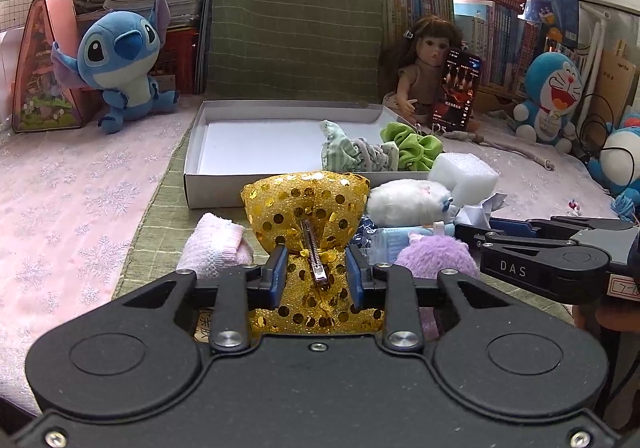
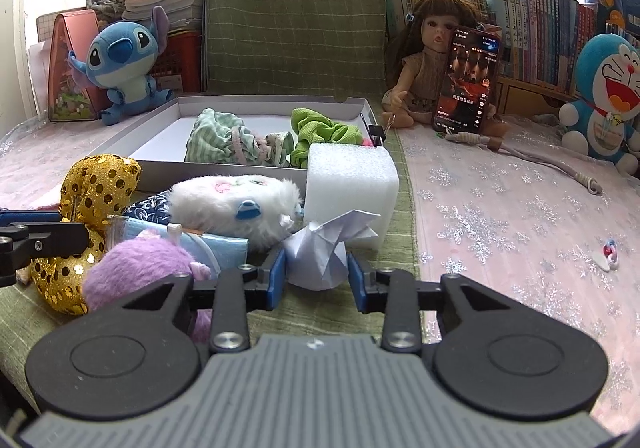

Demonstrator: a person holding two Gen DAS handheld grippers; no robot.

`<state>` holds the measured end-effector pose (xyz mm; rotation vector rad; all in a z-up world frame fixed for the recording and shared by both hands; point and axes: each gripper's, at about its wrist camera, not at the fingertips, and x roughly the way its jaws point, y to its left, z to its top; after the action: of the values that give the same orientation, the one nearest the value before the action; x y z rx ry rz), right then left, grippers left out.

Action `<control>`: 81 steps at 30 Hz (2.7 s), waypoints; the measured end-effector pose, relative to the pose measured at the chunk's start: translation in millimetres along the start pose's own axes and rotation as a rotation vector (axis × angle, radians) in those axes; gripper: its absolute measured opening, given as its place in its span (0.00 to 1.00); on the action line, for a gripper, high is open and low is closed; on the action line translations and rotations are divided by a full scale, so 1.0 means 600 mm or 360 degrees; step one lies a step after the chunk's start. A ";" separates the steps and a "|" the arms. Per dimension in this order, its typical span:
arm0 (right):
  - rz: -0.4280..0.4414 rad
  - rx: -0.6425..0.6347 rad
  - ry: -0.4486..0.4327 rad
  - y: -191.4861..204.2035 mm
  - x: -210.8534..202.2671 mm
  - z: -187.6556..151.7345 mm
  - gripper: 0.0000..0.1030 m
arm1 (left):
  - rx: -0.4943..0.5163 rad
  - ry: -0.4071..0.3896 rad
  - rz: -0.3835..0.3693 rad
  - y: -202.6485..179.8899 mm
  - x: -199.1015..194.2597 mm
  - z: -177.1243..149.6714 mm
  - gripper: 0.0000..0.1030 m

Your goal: Organize soft objects

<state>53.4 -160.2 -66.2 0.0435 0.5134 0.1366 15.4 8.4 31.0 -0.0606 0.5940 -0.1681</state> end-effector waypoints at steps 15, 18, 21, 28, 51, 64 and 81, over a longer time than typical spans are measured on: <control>-0.0050 0.0044 -0.0164 -0.011 -0.049 0.022 0.38 | -0.0048 -0.0107 -0.0041 0.015 -0.032 0.048 0.27; -0.0048 0.0052 -0.0197 -0.010 -0.058 0.029 0.38 | -0.0063 -0.0121 -0.0043 0.023 -0.032 0.060 0.27; -0.0044 0.0055 -0.0230 -0.009 -0.065 0.036 0.38 | -0.0075 -0.0126 -0.0052 0.030 -0.029 0.072 0.27; -0.0010 0.0075 -0.0275 -0.005 -0.072 0.055 0.38 | -0.0103 -0.0144 -0.0050 0.044 -0.021 0.098 0.27; 0.0195 0.0195 -0.0306 0.019 -0.044 0.134 0.38 | -0.0173 -0.0063 -0.0136 0.072 0.037 0.176 0.27; 0.0268 0.0266 -0.0222 0.013 0.006 0.201 0.38 | -0.0288 0.0036 -0.0136 0.126 0.102 0.225 0.27; 0.0297 0.0427 0.0073 -0.003 0.140 0.242 0.38 | -0.0291 0.0247 -0.0131 0.121 0.227 0.235 0.27</control>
<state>197.2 -151.1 19.2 0.3519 0.5707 0.2511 216.0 57.1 65.0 -0.2507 0.7613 -0.1992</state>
